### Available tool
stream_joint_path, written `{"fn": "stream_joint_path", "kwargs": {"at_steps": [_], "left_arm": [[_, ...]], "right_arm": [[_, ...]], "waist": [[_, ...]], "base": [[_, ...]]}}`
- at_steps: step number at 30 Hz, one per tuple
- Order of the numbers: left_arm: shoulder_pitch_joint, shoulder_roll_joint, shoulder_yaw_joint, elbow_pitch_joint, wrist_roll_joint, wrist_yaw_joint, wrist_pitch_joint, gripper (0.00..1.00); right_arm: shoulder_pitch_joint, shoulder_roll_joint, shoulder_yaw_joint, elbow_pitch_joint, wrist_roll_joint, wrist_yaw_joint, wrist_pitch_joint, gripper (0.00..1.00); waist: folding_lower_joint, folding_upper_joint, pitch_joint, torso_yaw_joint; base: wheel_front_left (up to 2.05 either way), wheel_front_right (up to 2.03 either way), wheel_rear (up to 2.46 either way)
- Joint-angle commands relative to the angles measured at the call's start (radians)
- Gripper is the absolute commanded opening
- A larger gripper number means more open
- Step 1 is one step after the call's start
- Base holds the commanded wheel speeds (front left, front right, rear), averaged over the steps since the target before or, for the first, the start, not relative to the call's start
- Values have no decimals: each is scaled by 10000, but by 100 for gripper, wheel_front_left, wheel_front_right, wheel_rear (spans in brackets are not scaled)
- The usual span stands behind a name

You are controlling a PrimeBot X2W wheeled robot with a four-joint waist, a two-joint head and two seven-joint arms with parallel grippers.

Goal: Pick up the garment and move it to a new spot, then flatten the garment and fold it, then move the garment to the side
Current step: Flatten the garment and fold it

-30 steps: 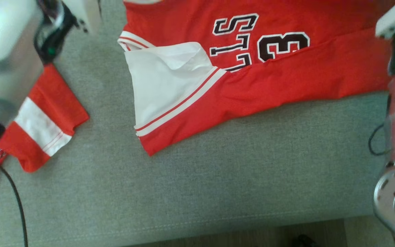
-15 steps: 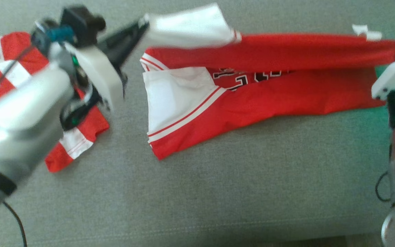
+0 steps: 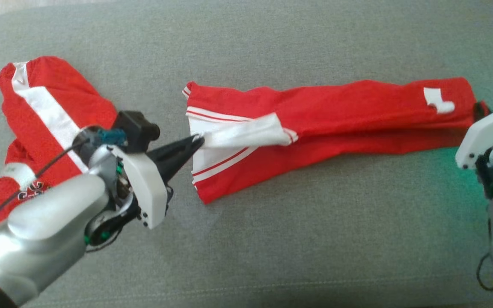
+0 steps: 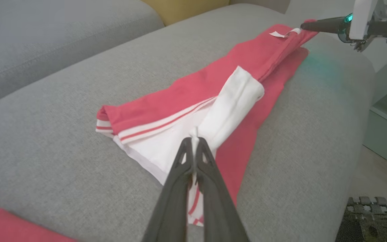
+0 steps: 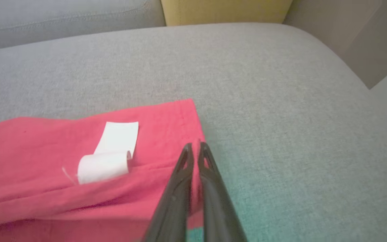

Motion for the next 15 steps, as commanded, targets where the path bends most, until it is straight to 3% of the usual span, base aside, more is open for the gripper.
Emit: {"fn": "stream_joint_path", "kwargs": {"at_steps": [1,6,7,8,9,10,11,12,15], "left_arm": [[-229,371,423,-260,75,116,82,0],[176,234,396,-290,224,245,336,0],[234,187,393,-255,262,271,328,0],[281,138,391,-194,325,305,309,0],[337,92,388,-118,395,333,306,19],[411,42,385,-40,421,349,316,47],[479,-7,383,35,429,369,303,86],[525,-46,383,108,454,405,262,100],[578,-144,530,403,545,727,-112,100]], "right_arm": [[92,-232,372,-516,190,-7,206,0],[663,-439,871,-1168,726,-7,1045,0],[768,-524,811,-1320,722,-7,1125,59],[866,-565,812,-1449,701,-7,1224,100],[956,-595,834,-1597,667,-7,1278,100],[1033,-596,810,-1739,655,-7,1315,100],[1102,-567,771,-1879,672,-7,1315,100],[1167,-527,746,-2005,697,-7,1330,100],[1341,-394,776,-2385,753,-7,1384,100]], "waist": [[0,-1,-23,-16],[0,-1,-63,-98],[0,-1,-65,-117],[0,-1,-72,-132],[0,-1,-80,-152],[0,-1,-90,-171],[0,-1,-111,-193],[0,-1,-136,-213],[0,-1,-256,-263]], "base": [[0,0,0],[0,0,0],[0,0,0],[0,0,0],[0,0,0],[0,0,0],[0,0,0],[0,0,0],[0,0,0]]}}
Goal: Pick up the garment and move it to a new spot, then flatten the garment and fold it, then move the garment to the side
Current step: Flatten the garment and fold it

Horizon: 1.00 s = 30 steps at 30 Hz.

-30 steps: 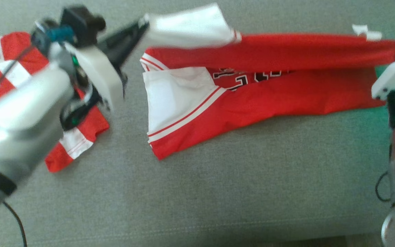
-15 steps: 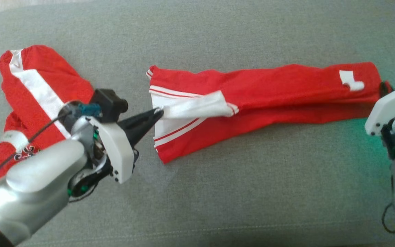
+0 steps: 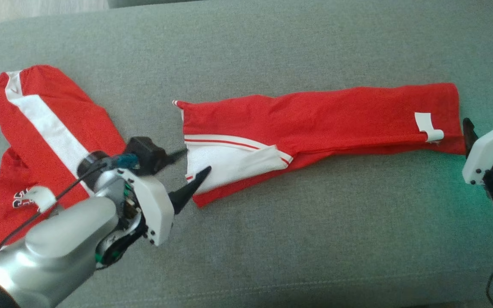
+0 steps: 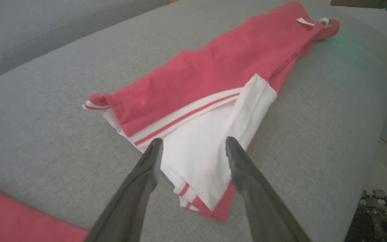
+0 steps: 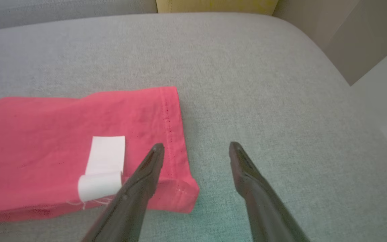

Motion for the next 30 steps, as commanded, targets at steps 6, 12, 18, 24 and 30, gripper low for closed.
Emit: {"fn": "stream_joint_path", "kwargs": {"at_steps": [6,12,18,24,30], "left_arm": [[-161,-4,1295,359,-320,720,-1091,100],[232,-374,3412,233,-577,1657,-1677,100],[1972,-1311,7065,-1103,629,1984,-1689,100],[4069,-2793,9775,-1830,2052,1284,-1691,100],[5240,-3940,11199,-1764,3150,270,-1691,100]], "right_arm": [[119,164,173,-1382,216,-7,-493,100],[429,641,658,-2736,706,-7,-1906,100],[1169,717,1564,-3934,978,-7,-3772,100],[2131,1029,2047,-4096,852,-7,-5196,100],[2558,1383,1891,-3680,575,-7,-5629,100]], "waist": [[0,-1,-320,-57],[0,-1,-645,-16],[0,-1,-793,80],[0,-1,-874,188],[0,-1,-784,271]], "base": [[0,0,0],[0,0,0],[0,0,0],[0,0,0],[0,0,0]]}}
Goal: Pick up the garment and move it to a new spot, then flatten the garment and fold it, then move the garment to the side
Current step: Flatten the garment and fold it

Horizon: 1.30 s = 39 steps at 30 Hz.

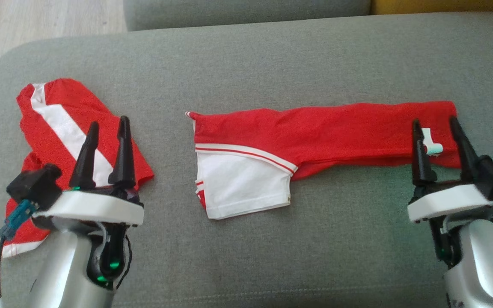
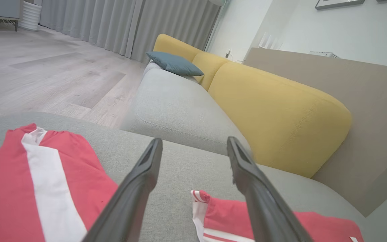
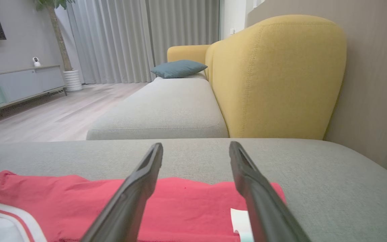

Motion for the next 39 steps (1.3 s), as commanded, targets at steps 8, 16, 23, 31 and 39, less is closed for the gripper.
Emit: {"fn": "stream_joint_path", "kwargs": {"at_steps": [8,16,23,31,39], "left_arm": [[-457,-514,1162,249,1065,-1029,-56,100],[-880,-795,1247,642,1409,-1438,-56,100],[-1209,-896,1359,771,1511,-1569,-56,100],[-1477,-969,1626,806,1591,-1626,-57,100],[-1664,-952,1745,853,1594,-1635,-57,100]], "right_arm": [[-996,225,-1611,664,-480,-7,726,100],[-2522,482,-4418,2309,-689,-7,2695,100],[-3137,522,-4993,2980,-842,-7,3592,100],[-3410,537,-5098,3206,-474,-7,4438,100],[-3300,538,-5354,3056,-108,-7,4569,0]], "waist": [[1,-1,688,246],[1,-1,1695,559],[1,-1,2174,712],[1,-1,2573,696],[1,-1,2676,612]], "base": [[0,0,0],[0,0,0],[0,0,0],[0,0,0],[0,0,0]]}}
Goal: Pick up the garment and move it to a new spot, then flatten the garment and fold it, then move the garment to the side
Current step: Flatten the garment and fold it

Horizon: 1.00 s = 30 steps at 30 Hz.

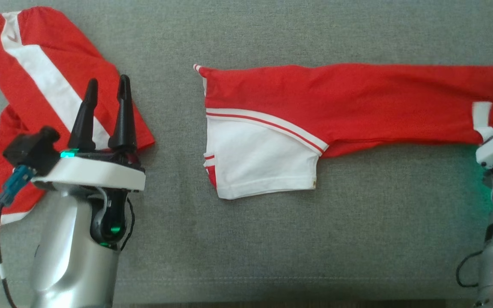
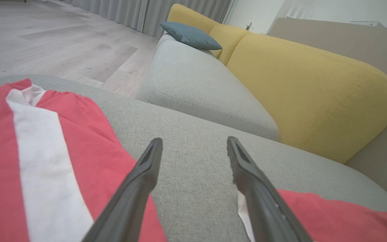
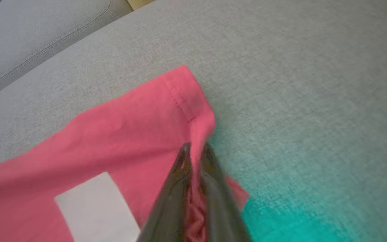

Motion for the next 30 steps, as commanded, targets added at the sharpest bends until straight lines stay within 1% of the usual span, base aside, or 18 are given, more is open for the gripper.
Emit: {"fn": "stream_joint_path", "kwargs": {"at_steps": [1,6,11,13,15,19,23,24,30], "left_arm": [[-225,183,376,-269,79,-61,-53,100],[-135,161,323,-196,65,-62,-53,100],[4,132,286,-149,47,-62,-53,100],[82,111,274,-135,42,-62,-53,100],[170,85,257,-108,40,-62,-53,100],[387,12,352,-77,-136,-62,-53,100],[631,-34,437,-10,-133,-63,-53,100],[631,-34,437,-10,-133,-63,-53,100],[962,-96,493,32,-206,-63,-53,100]], "right_arm": [[192,63,19,-74,-182,-9,113,0],[191,61,-939,-563,-1179,-9,-246,0],[-23,31,-2353,-1265,-2940,-9,-1011,0],[-179,45,-2696,-1329,-3424,-9,-1208,0],[-342,55,-2756,-1142,-3556,-9,-1296,0],[-559,60,-2259,-519,-3274,-9,-1457,0],[-675,62,-1320,-65,-2759,-9,-1527,0],[-675,62,-1320,-65,-2759,-9,-1527,0],[-737,63,462,37,-1477,-9,-1427,0]], "waist": [[0,0,-81,-8],[0,0,-382,-16],[0,0,-705,29],[0,0,-845,52],[0,0,-1007,77],[0,0,-1386,75],[0,0,-1871,1],[0,0,-1871,1],[0,0,-2524,-34]], "base": [[0,0,0],[0,0,0],[0,0,0],[0,0,0],[0,0,0],[0,0,0],[0,0,0],[0,0,0],[0,0,0]]}}
